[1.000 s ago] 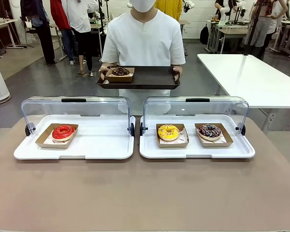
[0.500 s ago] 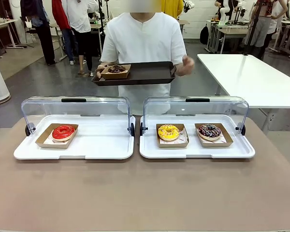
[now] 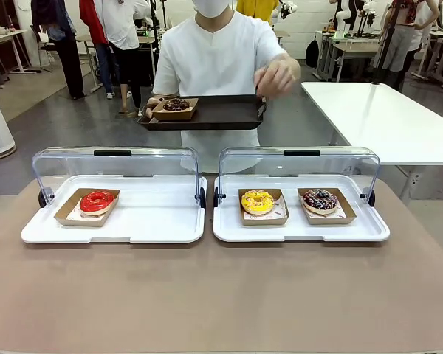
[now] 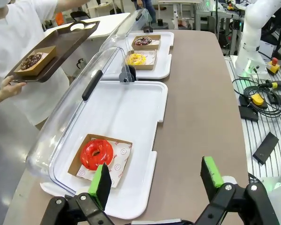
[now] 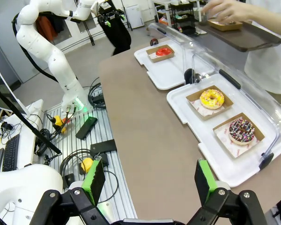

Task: Provide the desired donut to the person.
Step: Pick up and lift the Paper togo box containing the Donut pointed at by the person.

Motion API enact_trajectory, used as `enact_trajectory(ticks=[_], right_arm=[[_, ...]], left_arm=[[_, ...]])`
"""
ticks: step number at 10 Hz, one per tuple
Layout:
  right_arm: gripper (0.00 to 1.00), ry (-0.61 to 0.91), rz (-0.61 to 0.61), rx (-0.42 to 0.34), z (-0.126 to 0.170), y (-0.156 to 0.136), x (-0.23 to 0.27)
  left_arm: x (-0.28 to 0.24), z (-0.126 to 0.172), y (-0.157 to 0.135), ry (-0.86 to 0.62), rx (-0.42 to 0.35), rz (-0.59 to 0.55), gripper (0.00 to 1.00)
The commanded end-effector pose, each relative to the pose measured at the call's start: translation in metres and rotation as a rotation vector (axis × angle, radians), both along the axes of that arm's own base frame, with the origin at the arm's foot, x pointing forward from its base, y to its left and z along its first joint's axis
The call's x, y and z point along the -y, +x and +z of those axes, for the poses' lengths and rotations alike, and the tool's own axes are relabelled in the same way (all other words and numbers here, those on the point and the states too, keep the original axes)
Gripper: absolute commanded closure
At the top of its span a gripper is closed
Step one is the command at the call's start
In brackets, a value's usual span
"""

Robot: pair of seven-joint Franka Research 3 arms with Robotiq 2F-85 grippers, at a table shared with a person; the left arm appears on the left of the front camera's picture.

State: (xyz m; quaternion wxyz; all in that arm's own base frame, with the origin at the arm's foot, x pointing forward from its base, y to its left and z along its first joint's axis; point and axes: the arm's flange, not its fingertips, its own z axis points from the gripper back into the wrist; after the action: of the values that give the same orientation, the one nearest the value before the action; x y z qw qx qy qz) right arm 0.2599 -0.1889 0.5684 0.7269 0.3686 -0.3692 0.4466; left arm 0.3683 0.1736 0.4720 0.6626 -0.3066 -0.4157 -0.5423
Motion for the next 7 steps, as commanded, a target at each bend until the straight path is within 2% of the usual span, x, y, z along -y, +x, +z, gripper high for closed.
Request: enact_trajectory(ticks=[1, 7], right_arm=[[0.0, 0.008, 0.008, 0.008, 0.0007, -0.0004, -0.0002], [0.0, 0.008, 0.008, 0.008, 0.0007, -0.0004, -0.0002]], left_arm=[[-0.0014, 0.0005, 0.0, 0.003, 0.0, 0.008, 0.0], [-0.0014, 0.0005, 0.0, 0.003, 0.0, 0.008, 0.0]])
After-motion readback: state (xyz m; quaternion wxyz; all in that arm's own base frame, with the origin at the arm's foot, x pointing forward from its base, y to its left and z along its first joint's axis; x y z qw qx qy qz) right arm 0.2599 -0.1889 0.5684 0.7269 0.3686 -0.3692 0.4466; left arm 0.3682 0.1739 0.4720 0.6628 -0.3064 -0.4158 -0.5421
